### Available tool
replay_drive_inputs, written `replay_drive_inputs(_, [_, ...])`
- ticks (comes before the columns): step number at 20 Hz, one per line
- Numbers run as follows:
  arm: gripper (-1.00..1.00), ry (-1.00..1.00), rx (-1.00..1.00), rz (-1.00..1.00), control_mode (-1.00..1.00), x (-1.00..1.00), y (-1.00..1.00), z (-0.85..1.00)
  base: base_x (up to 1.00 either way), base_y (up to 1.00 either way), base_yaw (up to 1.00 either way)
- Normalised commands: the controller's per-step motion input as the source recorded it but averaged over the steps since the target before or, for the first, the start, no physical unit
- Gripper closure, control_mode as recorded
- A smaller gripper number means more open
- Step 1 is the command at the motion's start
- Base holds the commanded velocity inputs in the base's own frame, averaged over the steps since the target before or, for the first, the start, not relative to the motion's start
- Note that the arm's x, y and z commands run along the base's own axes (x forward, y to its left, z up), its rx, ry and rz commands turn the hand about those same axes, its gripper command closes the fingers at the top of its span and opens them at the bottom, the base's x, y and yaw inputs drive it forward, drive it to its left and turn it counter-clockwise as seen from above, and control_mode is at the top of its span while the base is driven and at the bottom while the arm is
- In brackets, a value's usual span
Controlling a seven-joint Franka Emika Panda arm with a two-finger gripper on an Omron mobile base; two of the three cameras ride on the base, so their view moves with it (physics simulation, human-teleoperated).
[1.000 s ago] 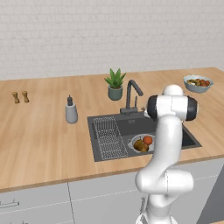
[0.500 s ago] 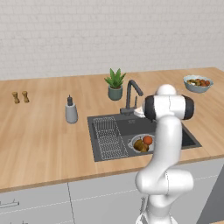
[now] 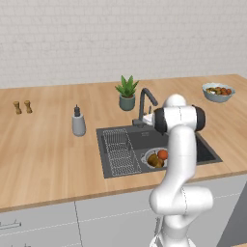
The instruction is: Put the colander in the sink, put the pear, pear, orange in the colander, and turn on the sink faucet and pour water over the colander.
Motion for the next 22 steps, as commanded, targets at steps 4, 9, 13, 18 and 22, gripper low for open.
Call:
replay_drive_inputs(4, [-1.0,-0.03,0.06,0.0,-1.0,0.28,-0.21,-0.22,0.0,0.0,0.0])
replay_drive_inputs(9, [-1.0,-0.01,0.05,0.0,-1.0,0.28,-0.07,-0.06,0.0,0.0,0.0])
replay_drive_inputs(13, [-1.0,0.0,0.06,0.0,-1.0,0.29,-0.08,0.0,0.0,0.0,0.0])
replay_drive_inputs(18, [-1.0,0.0,0.08,0.0,-1.0,0.34,-0.3,0.0,0.0,0.0,0.0])
replay_drive_inputs(22, [-1.0,0.0,0.1,0.0,-1.0,0.37,-0.45,0.0,0.0,0.0,0.0])
